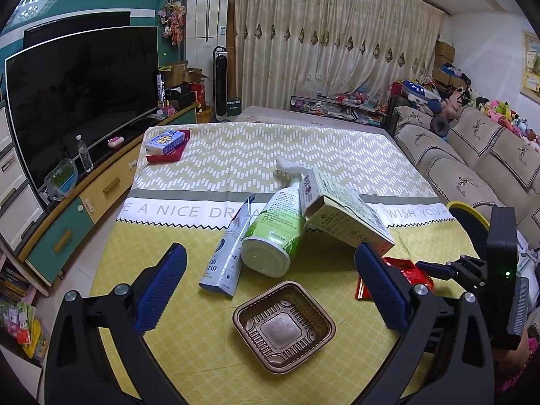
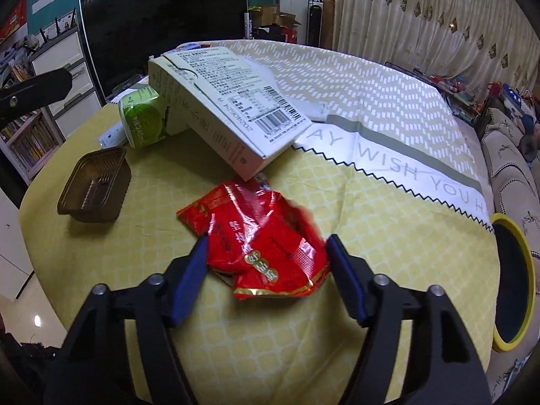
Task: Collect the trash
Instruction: 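Reach for the red snack wrapper and grasp it with the right gripper, then carry the red wrapper over the bin and open the right gripper, then grasp the brown plastic tray by its rim with the left gripper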
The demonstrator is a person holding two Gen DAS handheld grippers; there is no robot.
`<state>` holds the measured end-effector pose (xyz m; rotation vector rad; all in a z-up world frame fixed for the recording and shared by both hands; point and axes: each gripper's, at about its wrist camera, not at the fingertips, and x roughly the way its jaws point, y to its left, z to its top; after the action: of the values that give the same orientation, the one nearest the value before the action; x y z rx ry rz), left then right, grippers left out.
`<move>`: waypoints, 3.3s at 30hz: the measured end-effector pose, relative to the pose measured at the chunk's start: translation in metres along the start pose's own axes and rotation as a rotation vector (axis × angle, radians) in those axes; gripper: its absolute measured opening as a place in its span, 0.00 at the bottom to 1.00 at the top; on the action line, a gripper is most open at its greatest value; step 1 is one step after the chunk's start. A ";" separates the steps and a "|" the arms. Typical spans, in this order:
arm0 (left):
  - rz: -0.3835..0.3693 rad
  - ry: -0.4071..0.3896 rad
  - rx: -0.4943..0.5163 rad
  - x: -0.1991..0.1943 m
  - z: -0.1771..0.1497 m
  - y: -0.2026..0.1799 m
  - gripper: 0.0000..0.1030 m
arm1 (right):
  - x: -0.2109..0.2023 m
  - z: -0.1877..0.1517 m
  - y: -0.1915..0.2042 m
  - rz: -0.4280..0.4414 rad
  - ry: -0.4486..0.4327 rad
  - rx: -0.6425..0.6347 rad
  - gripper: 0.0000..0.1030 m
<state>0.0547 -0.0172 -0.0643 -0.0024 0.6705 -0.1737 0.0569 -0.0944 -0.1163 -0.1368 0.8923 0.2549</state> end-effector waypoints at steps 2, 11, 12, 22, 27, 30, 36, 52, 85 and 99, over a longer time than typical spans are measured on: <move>0.001 -0.001 -0.001 0.000 0.000 0.000 0.95 | -0.004 -0.001 -0.002 0.007 -0.001 0.002 0.39; 0.002 -0.003 -0.003 0.000 0.001 -0.002 0.95 | -0.021 -0.011 -0.019 0.111 0.007 0.075 0.17; 0.002 -0.004 -0.002 0.001 0.001 -0.003 0.95 | -0.024 -0.011 -0.020 0.123 0.002 0.082 0.17; -0.002 -0.013 0.013 -0.002 0.006 -0.007 0.95 | -0.056 -0.010 -0.042 0.095 -0.080 0.133 0.17; -0.002 -0.012 0.013 -0.002 0.006 -0.007 0.95 | -0.072 -0.012 -0.098 -0.077 -0.135 0.243 0.18; -0.002 -0.007 0.013 -0.002 0.006 -0.009 0.95 | -0.077 -0.021 -0.144 -0.187 -0.144 0.337 0.18; -0.004 -0.008 0.028 -0.002 0.007 -0.016 0.95 | -0.068 -0.047 -0.227 -0.382 -0.099 0.490 0.20; -0.010 0.010 0.053 0.004 0.009 -0.026 0.95 | -0.046 -0.073 -0.281 -0.518 -0.096 0.640 0.79; 0.026 0.169 0.035 0.034 -0.035 -0.024 0.95 | -0.065 -0.056 -0.253 -0.452 -0.154 0.618 0.82; 0.061 0.234 -0.013 0.061 -0.046 -0.016 0.95 | -0.061 -0.053 -0.245 -0.427 -0.143 0.598 0.82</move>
<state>0.0707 -0.0404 -0.1367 0.0259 0.9043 -0.1119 0.0486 -0.3517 -0.0985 0.2443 0.7437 -0.3977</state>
